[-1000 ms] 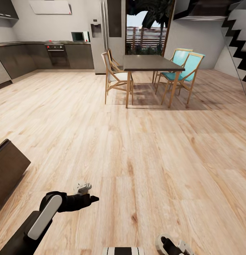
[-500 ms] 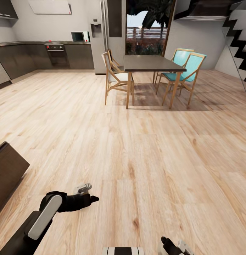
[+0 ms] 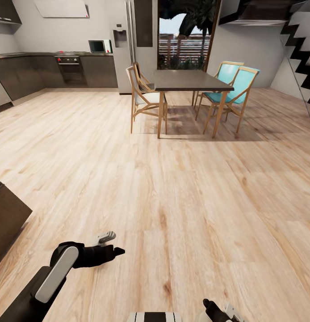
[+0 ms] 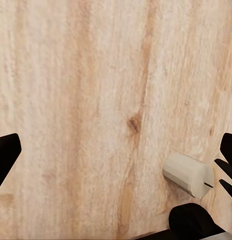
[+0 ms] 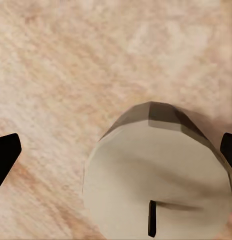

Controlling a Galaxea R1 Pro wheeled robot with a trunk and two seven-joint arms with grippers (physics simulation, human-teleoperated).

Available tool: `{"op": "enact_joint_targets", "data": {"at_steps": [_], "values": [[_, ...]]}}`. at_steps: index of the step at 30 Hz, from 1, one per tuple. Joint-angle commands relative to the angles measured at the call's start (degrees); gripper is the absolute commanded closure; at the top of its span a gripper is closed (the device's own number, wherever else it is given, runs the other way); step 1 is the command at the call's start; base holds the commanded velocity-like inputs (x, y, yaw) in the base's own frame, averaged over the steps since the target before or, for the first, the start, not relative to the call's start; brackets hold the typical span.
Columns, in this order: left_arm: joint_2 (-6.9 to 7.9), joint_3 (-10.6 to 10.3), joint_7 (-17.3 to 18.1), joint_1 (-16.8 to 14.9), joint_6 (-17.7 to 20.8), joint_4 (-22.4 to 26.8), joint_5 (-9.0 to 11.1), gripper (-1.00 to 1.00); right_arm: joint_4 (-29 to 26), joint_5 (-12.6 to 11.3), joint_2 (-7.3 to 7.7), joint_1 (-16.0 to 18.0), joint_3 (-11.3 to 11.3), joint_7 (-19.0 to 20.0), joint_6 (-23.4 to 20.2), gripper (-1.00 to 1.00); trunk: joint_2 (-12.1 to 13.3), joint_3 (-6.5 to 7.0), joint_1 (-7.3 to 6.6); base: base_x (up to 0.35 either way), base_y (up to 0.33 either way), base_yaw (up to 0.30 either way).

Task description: Place each of the two pumpkins and all three candles from the living room inside a cabinet in the living room (use any cabinet), then make sure every cabinet is closed, and position the cauldron so it is next to a table in the living room.

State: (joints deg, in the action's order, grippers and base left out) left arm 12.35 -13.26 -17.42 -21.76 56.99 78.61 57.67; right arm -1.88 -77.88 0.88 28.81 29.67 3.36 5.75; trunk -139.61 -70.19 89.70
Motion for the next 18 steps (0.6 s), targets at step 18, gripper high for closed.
{"op": "enact_joint_targets", "data": {"at_steps": [18], "values": [[-0.03,-0.27,-0.6,-0.03,0.04,0.06,0.6,-1.0,0.04,-0.57,-0.1,0.0,0.39,-3.03,0.02,-1.0,-0.02,-0.04,-0.01,0.002,-0.006,0.0]]}}
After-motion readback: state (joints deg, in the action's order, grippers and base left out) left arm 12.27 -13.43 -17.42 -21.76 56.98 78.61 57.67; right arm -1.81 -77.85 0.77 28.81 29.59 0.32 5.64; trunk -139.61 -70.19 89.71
